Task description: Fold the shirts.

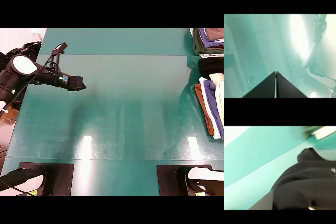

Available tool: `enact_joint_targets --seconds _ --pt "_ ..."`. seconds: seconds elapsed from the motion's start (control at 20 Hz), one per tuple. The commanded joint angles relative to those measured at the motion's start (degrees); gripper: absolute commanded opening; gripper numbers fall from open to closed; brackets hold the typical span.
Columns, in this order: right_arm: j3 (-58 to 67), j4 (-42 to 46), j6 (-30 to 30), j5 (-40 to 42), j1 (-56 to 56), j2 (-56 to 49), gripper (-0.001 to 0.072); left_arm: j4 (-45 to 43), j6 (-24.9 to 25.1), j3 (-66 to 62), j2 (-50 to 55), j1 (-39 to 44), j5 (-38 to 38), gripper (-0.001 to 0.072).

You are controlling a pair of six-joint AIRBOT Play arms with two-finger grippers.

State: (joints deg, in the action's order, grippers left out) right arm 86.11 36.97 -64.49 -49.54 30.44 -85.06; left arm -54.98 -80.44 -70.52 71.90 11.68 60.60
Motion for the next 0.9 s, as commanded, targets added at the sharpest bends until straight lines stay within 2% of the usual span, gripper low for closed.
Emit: enact_joint_targets --seconds 0.0,0.1,0.35,0.65,0.75,0.85 --pt "1.75 -2.36 1.49 1.77 4.11 -0.46 0.0015 0.2 -0.17 -0.07 -0.04 2.64 -2.23 0.0027" --pt "7.41 -3.93 5.09 0.44 4.33 -1.14 0.0014 0.15 -0.17 -0.07 -0.04 2.62 -2.86 0.0027" --pt "21.4 -3.67 7.21 -4.42 5.64 -1.51 0.0014 0.17 -0.17 -0.07 -0.07 2.62 -2.62 0.0027" --pt "28.83 8.81 7.21 -24.9 10.03 -1.51 0.0015 0.15 -0.13 -0.07 -0.07 2.62 -2.51 0.0027" --pt "27.56 15.78 7.1 -31.82 11.37 -1.16 0.0015 0.15 -0.13 -0.07 -0.07 2.62 -2.49 0.0027" --pt "21.49 17.29 7.08 -33.0 13.66 1.66 0.0015 0.13 -0.11 -0.07 -0.07 2.62 -2.45 0.0027"
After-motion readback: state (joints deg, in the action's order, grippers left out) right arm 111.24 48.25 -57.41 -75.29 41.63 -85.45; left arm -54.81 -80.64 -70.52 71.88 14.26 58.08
